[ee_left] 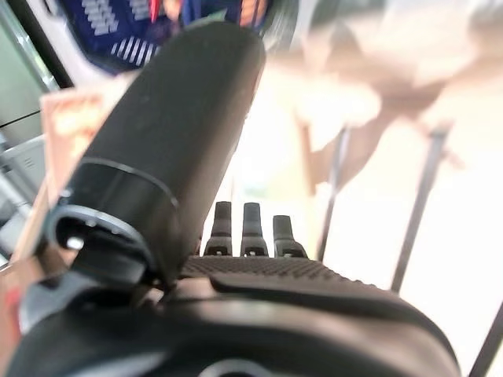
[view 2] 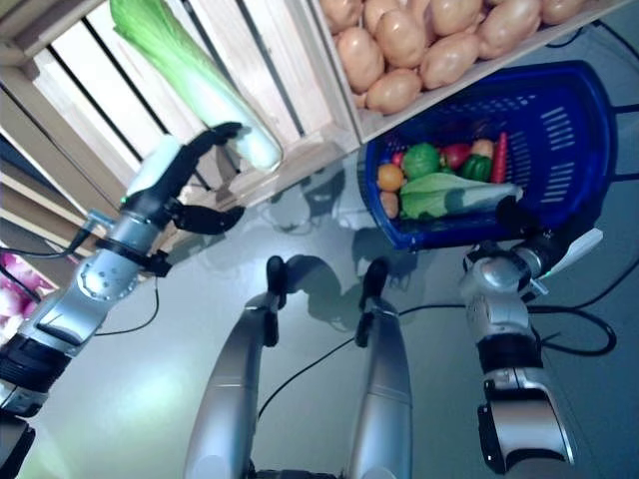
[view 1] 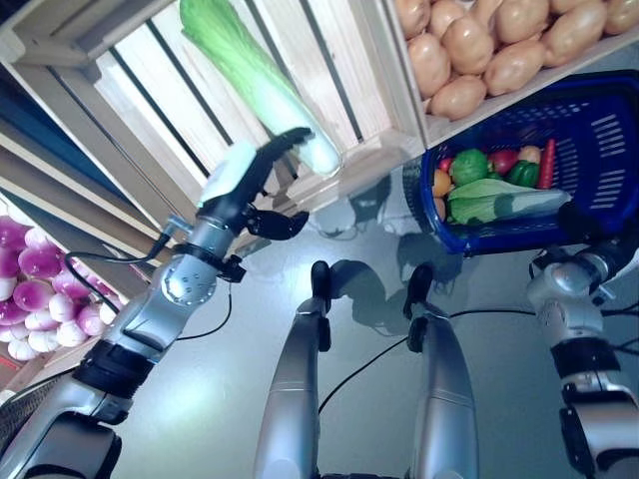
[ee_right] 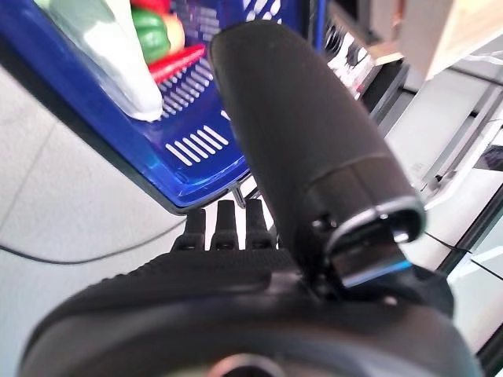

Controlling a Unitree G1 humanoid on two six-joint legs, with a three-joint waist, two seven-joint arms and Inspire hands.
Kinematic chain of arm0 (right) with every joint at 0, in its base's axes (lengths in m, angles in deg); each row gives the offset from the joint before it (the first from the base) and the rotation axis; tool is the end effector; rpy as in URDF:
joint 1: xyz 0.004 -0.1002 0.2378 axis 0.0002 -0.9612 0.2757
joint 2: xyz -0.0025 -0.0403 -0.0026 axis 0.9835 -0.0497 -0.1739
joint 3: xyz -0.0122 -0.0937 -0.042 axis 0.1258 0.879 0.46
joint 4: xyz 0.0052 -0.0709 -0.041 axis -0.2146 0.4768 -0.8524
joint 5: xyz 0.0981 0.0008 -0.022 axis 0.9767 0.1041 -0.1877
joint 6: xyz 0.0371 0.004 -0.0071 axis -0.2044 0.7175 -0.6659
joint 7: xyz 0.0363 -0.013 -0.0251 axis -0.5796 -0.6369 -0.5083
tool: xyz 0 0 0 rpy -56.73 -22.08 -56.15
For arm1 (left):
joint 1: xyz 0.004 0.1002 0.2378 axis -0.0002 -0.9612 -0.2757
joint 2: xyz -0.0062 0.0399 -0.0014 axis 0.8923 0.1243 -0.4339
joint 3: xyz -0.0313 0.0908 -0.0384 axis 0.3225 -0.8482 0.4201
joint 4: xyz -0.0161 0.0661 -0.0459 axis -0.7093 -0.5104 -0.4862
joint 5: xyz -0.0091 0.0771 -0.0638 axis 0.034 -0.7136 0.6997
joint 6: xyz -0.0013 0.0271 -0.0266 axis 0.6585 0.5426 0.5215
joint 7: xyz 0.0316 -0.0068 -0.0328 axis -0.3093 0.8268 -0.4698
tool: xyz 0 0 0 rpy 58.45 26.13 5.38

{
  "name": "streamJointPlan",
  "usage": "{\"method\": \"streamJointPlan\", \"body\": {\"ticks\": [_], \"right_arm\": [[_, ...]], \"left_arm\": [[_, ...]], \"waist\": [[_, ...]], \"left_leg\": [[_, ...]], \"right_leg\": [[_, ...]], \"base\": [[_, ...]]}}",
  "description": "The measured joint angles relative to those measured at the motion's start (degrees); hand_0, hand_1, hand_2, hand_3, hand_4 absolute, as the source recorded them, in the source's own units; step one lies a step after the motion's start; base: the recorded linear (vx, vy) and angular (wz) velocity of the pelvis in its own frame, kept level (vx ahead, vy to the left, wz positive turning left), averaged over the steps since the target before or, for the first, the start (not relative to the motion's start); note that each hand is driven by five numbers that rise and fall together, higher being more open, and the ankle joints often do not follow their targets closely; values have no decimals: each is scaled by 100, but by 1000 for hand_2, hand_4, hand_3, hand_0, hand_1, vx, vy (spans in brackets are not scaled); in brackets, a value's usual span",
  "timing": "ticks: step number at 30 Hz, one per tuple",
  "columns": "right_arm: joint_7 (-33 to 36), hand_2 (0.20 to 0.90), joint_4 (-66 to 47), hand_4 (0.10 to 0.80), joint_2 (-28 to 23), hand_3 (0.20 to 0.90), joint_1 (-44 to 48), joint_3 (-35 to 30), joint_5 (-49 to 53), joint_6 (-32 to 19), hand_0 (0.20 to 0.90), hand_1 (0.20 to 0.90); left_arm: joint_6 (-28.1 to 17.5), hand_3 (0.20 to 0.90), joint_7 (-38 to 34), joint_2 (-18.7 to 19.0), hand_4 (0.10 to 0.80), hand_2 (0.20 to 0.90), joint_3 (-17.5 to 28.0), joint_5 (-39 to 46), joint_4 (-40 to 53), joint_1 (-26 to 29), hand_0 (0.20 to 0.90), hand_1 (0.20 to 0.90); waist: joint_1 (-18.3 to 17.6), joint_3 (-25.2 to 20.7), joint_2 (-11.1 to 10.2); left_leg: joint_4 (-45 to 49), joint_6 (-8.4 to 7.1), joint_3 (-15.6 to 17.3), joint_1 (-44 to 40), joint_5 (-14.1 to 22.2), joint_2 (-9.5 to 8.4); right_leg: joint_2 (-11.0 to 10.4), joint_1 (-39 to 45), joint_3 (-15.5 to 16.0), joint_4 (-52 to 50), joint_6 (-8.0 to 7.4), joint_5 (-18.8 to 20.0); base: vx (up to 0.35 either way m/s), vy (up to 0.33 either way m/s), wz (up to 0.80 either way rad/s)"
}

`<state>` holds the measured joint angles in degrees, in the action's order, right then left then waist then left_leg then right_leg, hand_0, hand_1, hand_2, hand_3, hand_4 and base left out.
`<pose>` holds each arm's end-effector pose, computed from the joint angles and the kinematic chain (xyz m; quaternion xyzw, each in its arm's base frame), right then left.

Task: Put vegetables into the basket

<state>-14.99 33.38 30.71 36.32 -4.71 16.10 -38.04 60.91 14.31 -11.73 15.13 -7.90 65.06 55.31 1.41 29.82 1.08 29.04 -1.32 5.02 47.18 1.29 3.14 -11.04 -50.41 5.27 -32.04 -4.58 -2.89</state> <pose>0.2831 -0.2598 0.1102 0.0580 -0.0508 -0.4704 0.8791 0.2674 0.2241 0.1912 0.4287 -0.2841 -0.0214 0.8573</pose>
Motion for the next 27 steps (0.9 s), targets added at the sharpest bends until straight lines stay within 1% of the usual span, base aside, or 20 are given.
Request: {"method": "streamJointPlan", "body": {"ticks": [4,7,10,14,18,19,20,22,24,27], "right_arm": [[-487,900,-522,800,377,900,-716,20,-15,-7,900,900],[-856,900,-789,800,487,900,-1092,195,-401,-6,900,900],[-1159,900,-996,800,486,900,-1311,306,-449,-6,900,900],[-1511,900,-1135,800,471,900,-1410,399,-630,-19,900,900],[-1680,900,-1279,800,456,900,-1490,517,-622,-57,900,900],[-1722,900,-1281,800,456,900,-1488,520,-622,-99,900,900],[-1737,900,-1285,800,452,900,-1489,523,-622,-117,900,900],[-1775,900,-1293,800,329,900,-1486,609,-623,-146,900,900],[-1782,900,-1297,800,141,900,-1479,707,-624,-150,900,900],[-1782,900,-1299,800,56,900,-1397,719,-624,-161,900,900]], "left_arm": [[43,900,-10,54,800,900,641,-341,296,-62,900,900],[247,900,-14,291,800,900,678,-792,356,-79,900,900],[481,900,-50,433,800,900,647,-1358,282,-125,900,900],[926,900,-150,488,800,900,634,-1460,-32,-130,900,900],[1191,900,-451,857,800,900,359,-2028,-534,-141,900,900],[1218,900,-513,994,800,900,261,-2150,-682,-140,900,900],[1220,900,-529,1050,800,900,223,-2234,-745,-139,900,900],[1255,900,-616,1307,800,900,-57,-2527,-929,-53,900,900],[1323,900,-624,1362,800,900,-266,-2798,-990,101,900,900],[1387,900,-645,1381,800,900,-560,-3065,-1179,307,900,900]], "waist": [[-141,-3,-4],[-247,-2,-3],[-351,-1,-1],[-385,0,2],[-394,1,5],[-394,1,5],[-401,1,5],[-416,1,7],[-415,1,7],[-452,1,7]], "left_leg": [[-174,-10,54,-320,23,27],[-177,-36,91,-342,18,68],[-187,-52,125,-353,15,84],[-302,-55,210,-394,15,93],[-390,-118,298,-425,-29,98],[-411,-110,319,-439,-34,107],[-431,-98,325,-449,-43,108],[-485,-104,329,-469,-53,110],[-490,-107,328,-473,-55,114],[-491,-110,327,-480,-55,120]], "right_leg": [[28,236,-40,85,-27,-32],[72,253,-39,74,-13,-26],[80,236,-59,80,-5,-25],[104,168,-148,73,-14,-30],[110,98,-186,72,7,-31],[112,91,-185,52,22,-27],[113,91,-183,54,25,-29],[115,89,-179,56,31,-42],[115,89,-176,44,35,-63],[119,89,-178,31,44,-77]], "base": [[32,61,-9],[6,74,-4],[-9,95,-4],[-8,71,-11],[-6,80,-4],[-3,65,-4],[-3,54,-3],[0,44,1],[2,38,2],[1,37,0]]}}
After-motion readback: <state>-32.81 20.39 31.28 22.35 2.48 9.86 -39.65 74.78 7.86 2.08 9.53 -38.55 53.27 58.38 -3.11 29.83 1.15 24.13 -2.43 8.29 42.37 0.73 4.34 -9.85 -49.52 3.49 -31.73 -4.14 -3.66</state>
